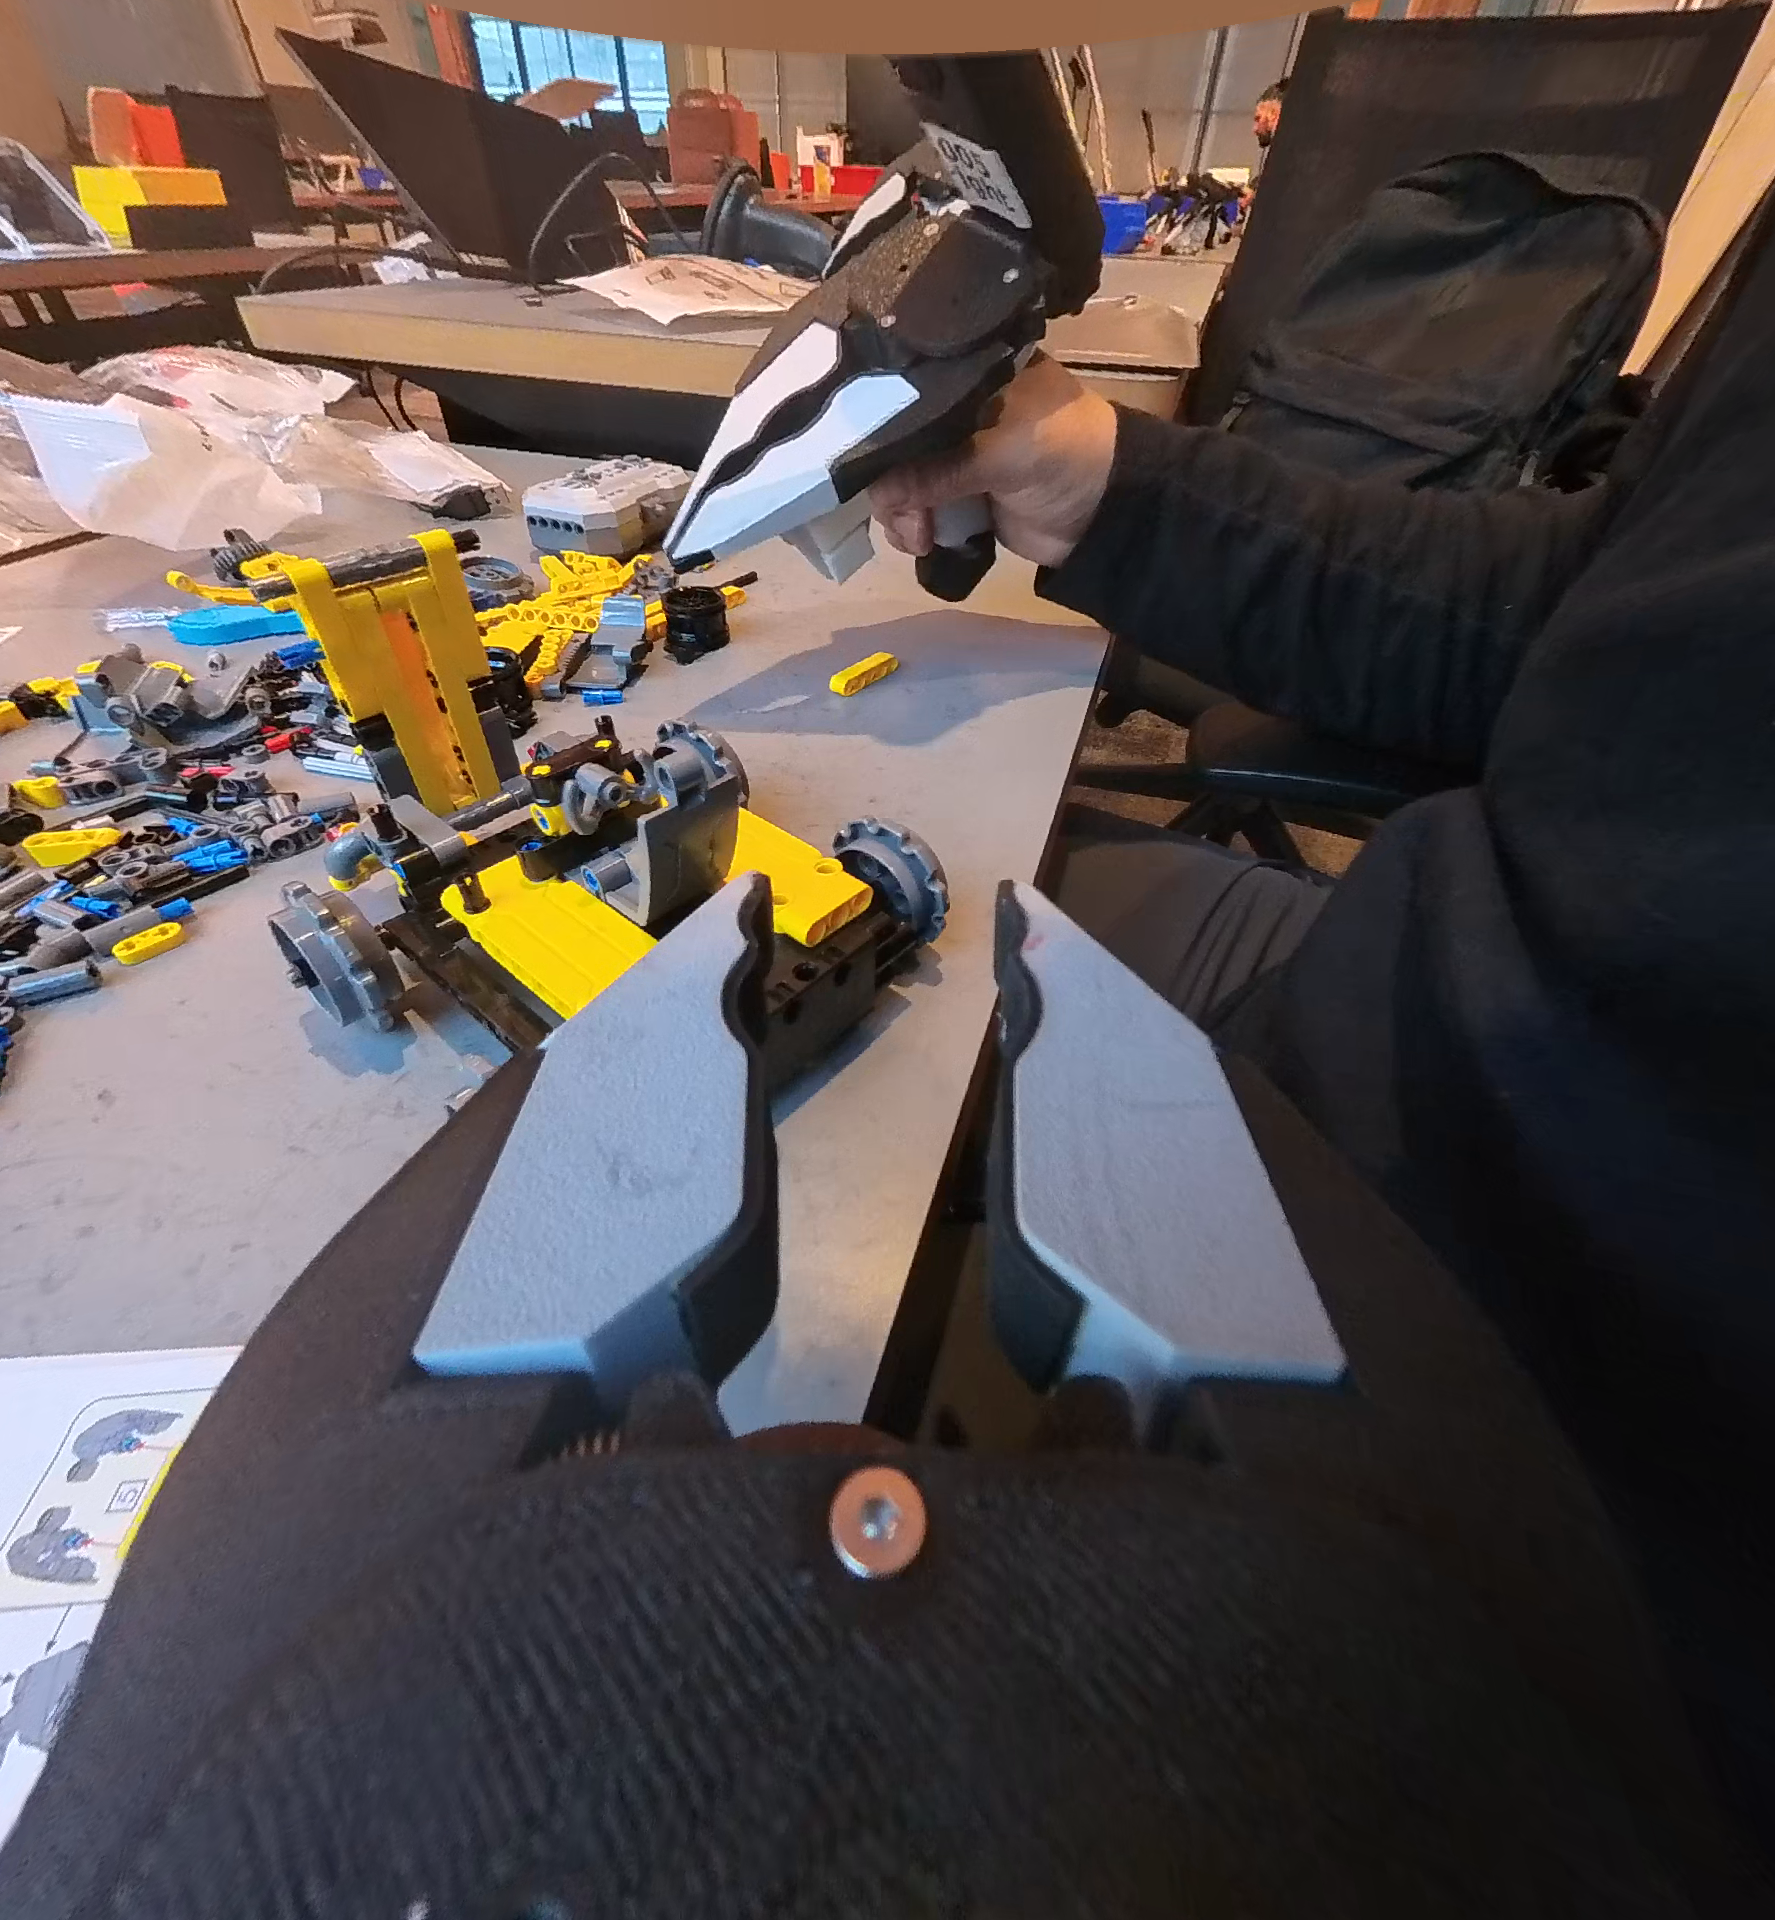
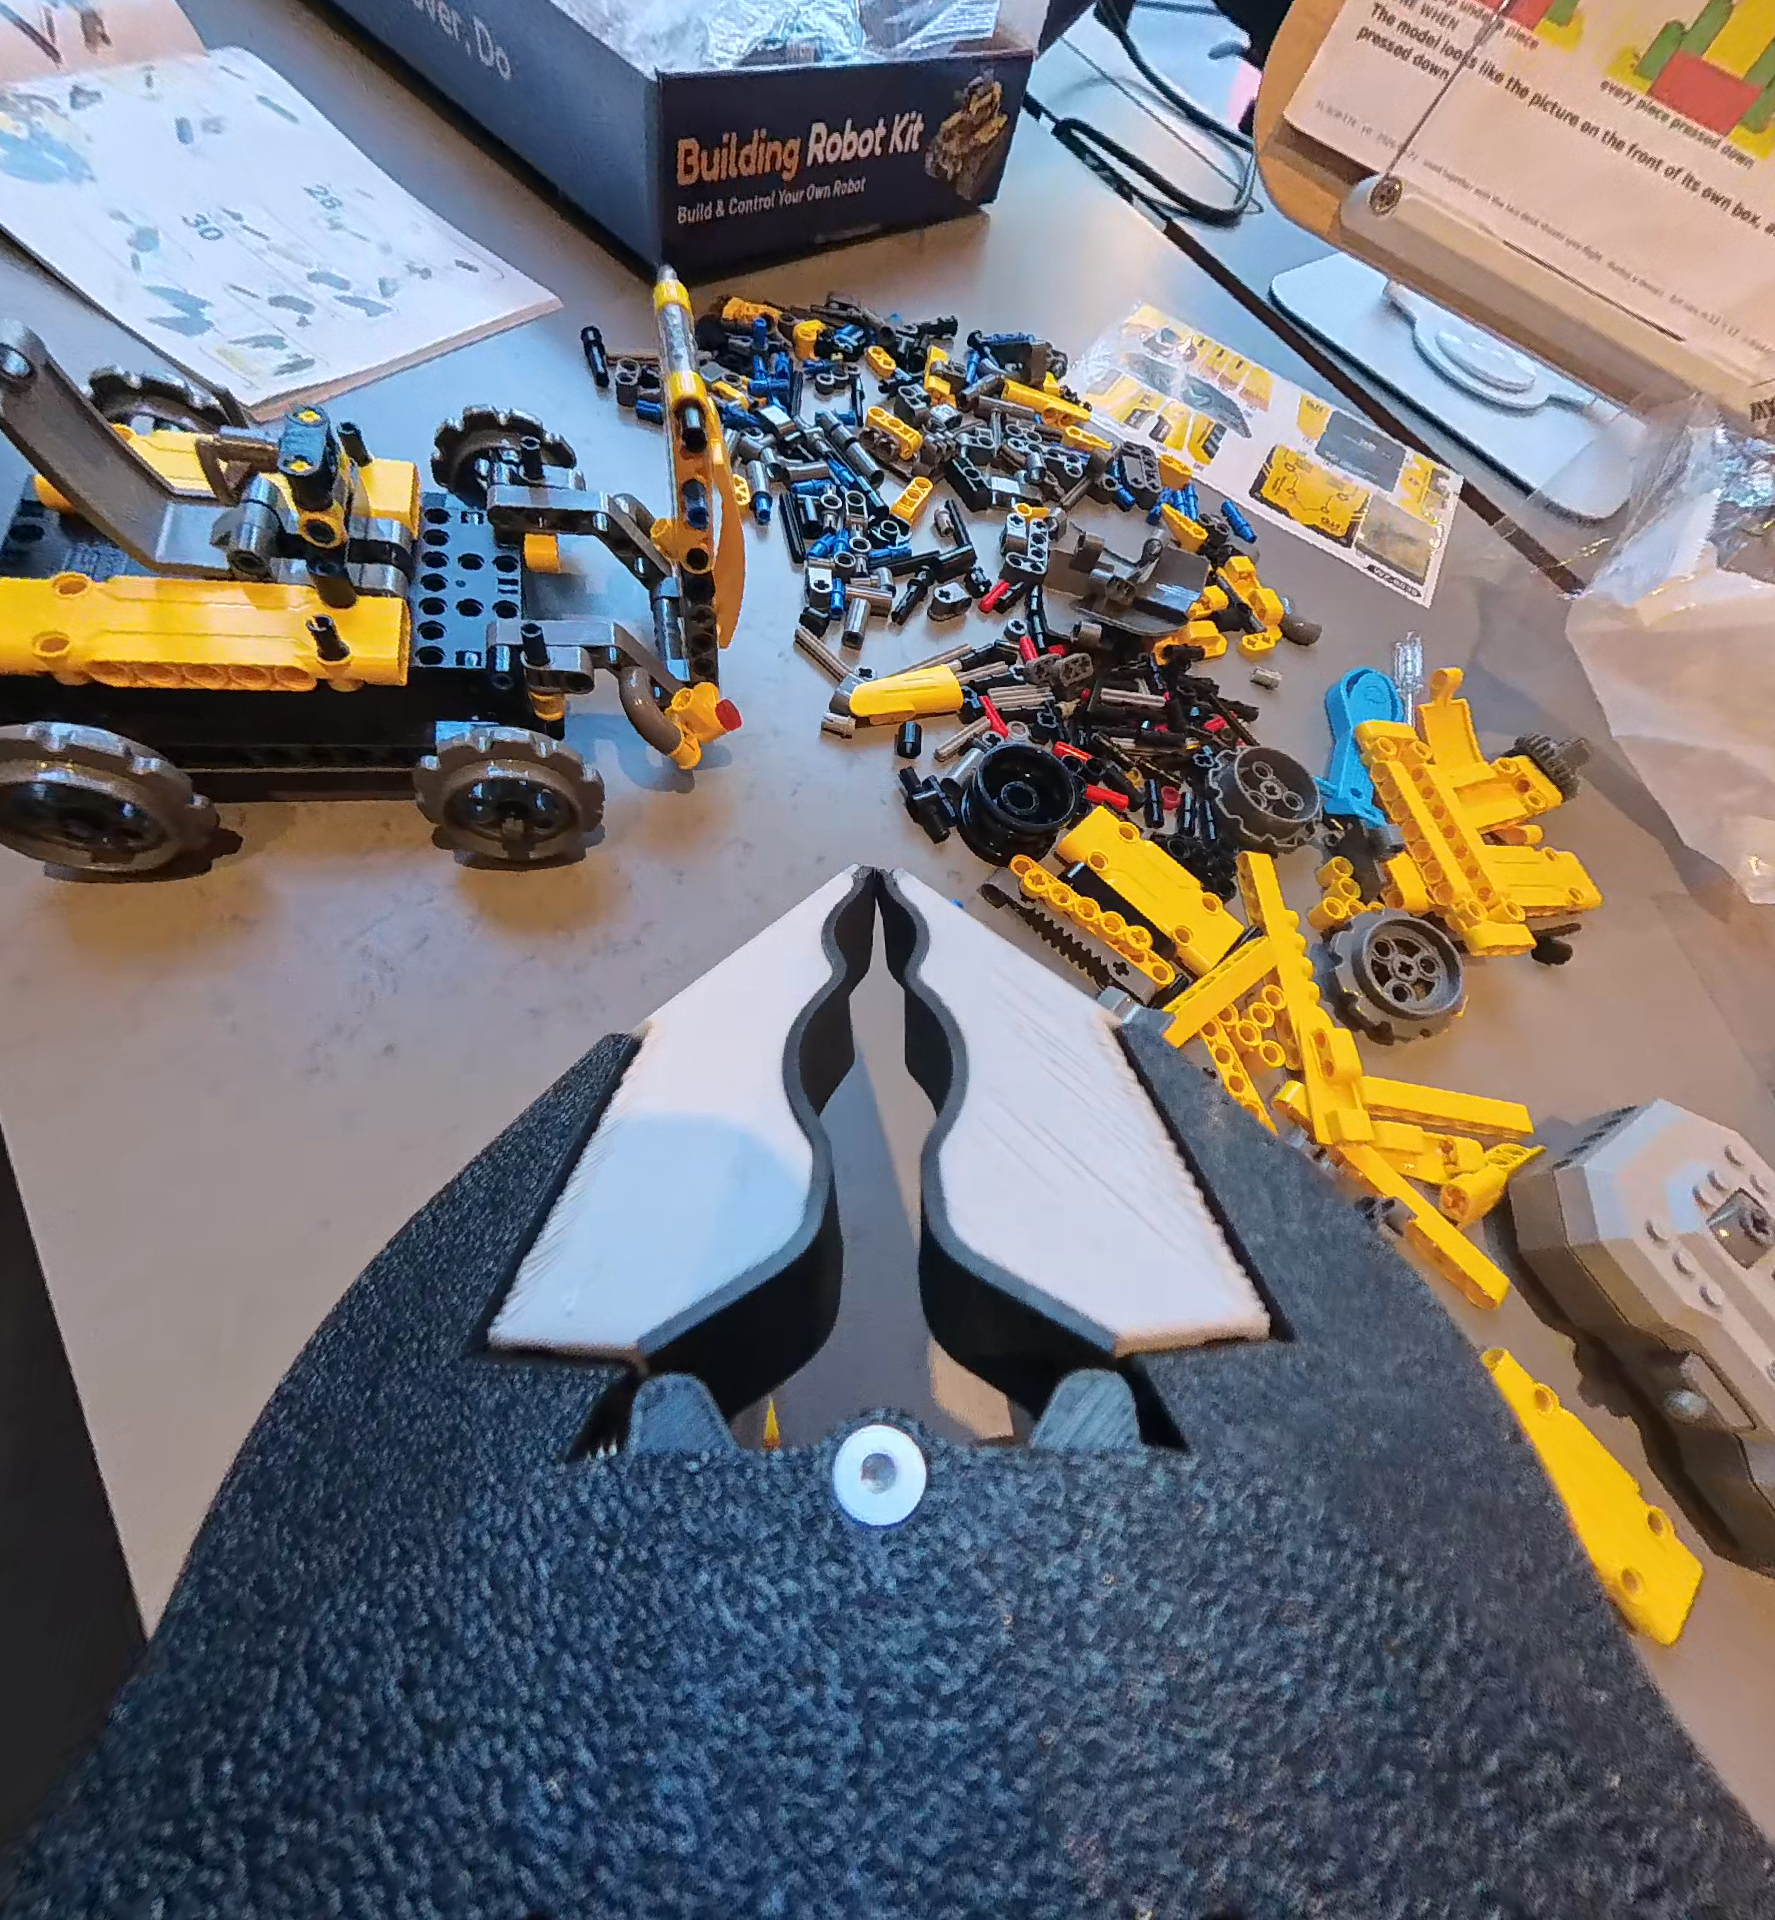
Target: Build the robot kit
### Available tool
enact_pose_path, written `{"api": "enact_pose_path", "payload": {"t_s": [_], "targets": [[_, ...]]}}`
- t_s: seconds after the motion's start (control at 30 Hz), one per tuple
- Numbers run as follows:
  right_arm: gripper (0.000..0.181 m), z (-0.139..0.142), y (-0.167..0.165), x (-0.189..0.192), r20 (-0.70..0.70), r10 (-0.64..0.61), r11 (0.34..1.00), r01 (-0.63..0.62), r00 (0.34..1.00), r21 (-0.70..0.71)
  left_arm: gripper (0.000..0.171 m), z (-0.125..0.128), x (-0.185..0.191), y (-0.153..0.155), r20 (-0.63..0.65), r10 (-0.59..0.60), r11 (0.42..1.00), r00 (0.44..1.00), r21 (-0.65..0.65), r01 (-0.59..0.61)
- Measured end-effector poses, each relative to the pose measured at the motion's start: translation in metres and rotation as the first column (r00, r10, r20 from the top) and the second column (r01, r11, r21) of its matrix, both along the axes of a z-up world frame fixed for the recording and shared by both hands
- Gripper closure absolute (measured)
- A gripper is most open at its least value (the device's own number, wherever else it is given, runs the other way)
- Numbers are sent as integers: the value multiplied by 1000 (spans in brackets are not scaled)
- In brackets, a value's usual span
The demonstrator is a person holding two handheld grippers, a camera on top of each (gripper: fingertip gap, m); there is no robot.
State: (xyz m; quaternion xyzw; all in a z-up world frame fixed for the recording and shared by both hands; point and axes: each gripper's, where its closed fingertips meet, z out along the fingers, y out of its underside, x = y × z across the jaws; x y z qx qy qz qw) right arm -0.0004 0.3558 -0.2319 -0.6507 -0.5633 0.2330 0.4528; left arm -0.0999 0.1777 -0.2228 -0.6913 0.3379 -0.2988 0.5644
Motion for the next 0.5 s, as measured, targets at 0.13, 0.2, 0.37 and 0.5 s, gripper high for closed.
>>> {"api": "enact_pose_path", "payload": {"t_s": [0.13,0.2,0.37,0.5], "targets": [[181,4,0,0,-4,0,1000,1,1000,26,133,0,0,0,2,0,1000,1000,-2,0],[181,5,0,0,-12,-2,1000,2,1000,28,133,0,0,0,-1,0,1000,1000,-1,0],[181,5,0,1,-15,-3,1000,3,1000,23,133,-1,0,0,-5,1,1000,1000,-2,-1],[181,5,-1,0,-14,1,1000,-1,1000,25,133,-1,0,0,-4,0,1000,1000,-1,0]]}}
